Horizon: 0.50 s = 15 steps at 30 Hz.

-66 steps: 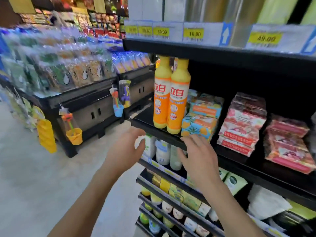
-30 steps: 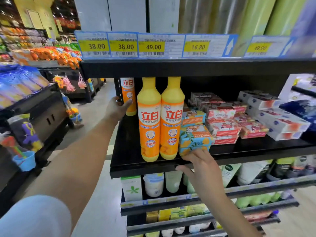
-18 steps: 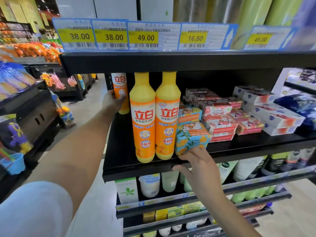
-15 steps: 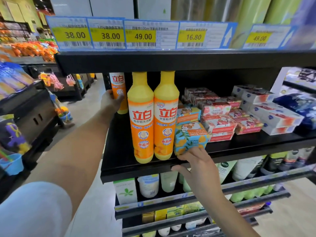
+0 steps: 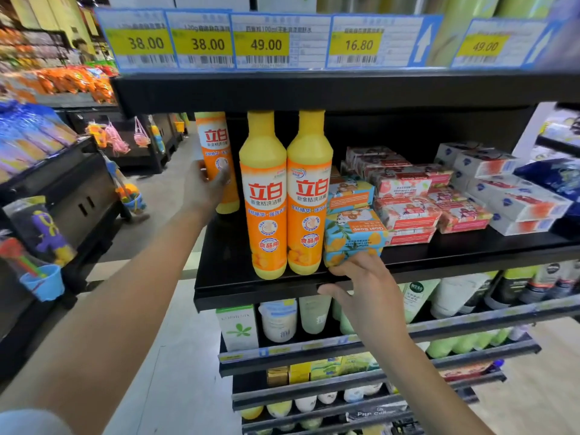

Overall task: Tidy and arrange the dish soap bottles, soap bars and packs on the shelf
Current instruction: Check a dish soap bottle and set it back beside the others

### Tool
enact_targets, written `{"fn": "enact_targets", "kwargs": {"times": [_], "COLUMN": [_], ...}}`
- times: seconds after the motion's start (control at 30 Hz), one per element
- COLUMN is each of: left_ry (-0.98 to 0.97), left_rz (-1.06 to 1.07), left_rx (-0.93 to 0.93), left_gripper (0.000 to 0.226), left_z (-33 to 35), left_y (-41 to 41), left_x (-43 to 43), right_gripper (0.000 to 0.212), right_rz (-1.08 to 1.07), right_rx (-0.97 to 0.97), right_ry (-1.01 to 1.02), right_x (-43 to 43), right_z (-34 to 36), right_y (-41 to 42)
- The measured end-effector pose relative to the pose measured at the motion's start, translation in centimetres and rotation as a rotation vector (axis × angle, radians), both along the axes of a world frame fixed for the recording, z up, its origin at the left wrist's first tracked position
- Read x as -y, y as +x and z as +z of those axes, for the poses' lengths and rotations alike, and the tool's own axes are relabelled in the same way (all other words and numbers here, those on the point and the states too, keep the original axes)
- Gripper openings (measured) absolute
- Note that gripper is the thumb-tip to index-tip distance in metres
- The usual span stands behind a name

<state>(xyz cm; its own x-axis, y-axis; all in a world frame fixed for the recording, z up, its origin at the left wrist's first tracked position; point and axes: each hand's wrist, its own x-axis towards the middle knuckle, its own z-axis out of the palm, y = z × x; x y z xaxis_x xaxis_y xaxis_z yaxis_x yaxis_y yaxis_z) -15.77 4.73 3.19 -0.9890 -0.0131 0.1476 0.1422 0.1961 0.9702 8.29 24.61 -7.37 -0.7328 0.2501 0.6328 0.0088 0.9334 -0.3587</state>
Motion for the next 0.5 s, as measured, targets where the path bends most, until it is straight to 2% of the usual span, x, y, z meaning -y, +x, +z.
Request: {"fn": "enact_targets", "kwargs": {"times": [0.17,0.27,0.4,0.5], "left_ry": [0.089,0.127,0.111,0.098], "left_rz": [0.004,-0.049,-0.089,-0.091], "left_rx": [0.111,0.18,0.254,0.241], "left_gripper": [0.059,0.055,0.065,0.048], "left_z": [0.5,0.8,-0.3,-1.1], "left_y": [3.7,7.1,11.2,14.7], "left_x": [2.4,4.2,6.9,8.4], "right_gripper": [0.035,0.035,0.037,0.037], "right_rz": [-0.018,-0.01,-0.003,-0.012], "right_rx": [0.017,0.04,0.039,0.03], "right_ry": [-0.025,-0.07,-0.084,-0.102], "right_x": [0.1,0.2,0.4,0.6], "right_z": [0.1,0.3,0.3,0.0], "right_y": [0.1,0.2,0.4,0.6]}}
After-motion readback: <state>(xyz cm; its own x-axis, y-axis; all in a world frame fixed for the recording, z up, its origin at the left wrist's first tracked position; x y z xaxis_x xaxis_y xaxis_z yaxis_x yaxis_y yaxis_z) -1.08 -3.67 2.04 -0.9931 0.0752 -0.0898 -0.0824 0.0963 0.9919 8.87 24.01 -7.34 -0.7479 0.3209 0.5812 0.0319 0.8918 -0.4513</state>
